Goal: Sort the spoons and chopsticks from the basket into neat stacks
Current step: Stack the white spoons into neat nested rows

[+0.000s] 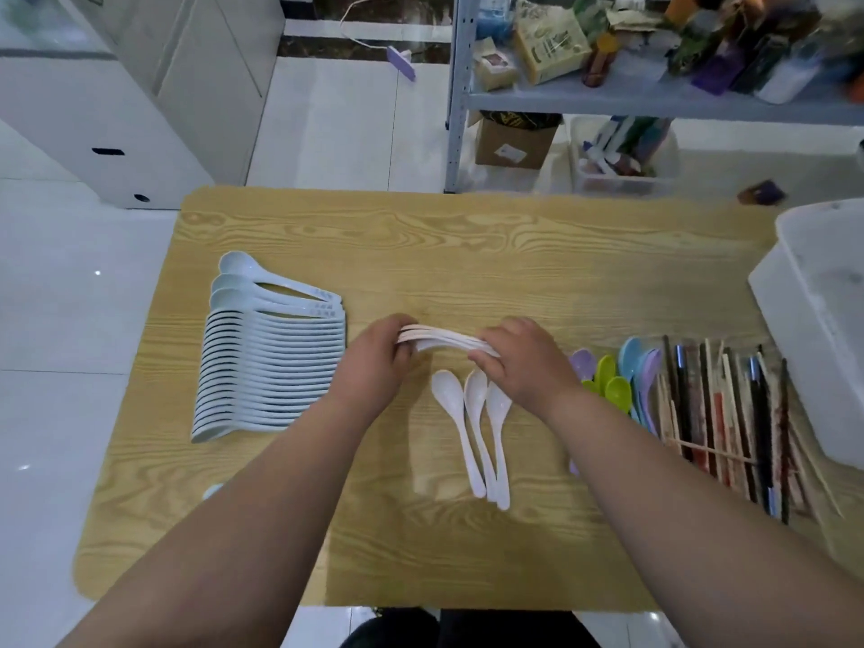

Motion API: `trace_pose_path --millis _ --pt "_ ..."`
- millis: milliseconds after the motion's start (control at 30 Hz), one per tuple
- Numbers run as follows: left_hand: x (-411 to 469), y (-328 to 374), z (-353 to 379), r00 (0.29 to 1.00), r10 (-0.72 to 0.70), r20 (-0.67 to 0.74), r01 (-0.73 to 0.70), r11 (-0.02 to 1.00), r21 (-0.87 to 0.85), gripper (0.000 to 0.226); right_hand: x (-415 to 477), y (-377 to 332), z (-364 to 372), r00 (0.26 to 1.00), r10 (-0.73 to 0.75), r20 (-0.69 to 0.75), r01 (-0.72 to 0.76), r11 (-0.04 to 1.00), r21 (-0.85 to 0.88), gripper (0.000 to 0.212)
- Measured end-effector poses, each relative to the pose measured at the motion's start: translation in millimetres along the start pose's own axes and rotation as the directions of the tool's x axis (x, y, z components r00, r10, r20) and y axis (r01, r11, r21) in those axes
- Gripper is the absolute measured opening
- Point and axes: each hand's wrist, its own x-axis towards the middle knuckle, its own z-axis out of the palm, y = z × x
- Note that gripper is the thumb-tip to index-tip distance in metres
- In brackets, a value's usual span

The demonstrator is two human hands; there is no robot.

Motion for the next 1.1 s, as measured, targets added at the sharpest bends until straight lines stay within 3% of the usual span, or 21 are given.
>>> trace_pose_path --millis 200,500,767,1100 --pt "43.4 -33.9 41.2 0.996 0.058 0.061 -0.062 0.995 0.073 0.038 42.4 54.2 31.2 0.998 -0.069 0.012 0.068 0.994 0.089 0.049" --pt "48.5 -50.5 58.2 0.967 0.234 -0.103 -0.218 0.965 0.148 0.039 43.0 67.6 66.5 0.952 -0.172 -0.255 0.189 0.981 0.045 0.03" --pt "46.8 -48.1 58.8 0.96 0.236 -0.151 -0.215 0.966 0.141 0.036 40.9 62.4 64.6 0.967 -0.174 -0.186 0.164 0.984 -0.067 0.042" --pt "46.4 -47.6 59.8 0.963 0.225 -0.147 -0.204 0.968 0.148 0.045 40.3 62.7 64.4 0.966 -0.176 -0.189 0.157 0.981 -0.111 0.041"
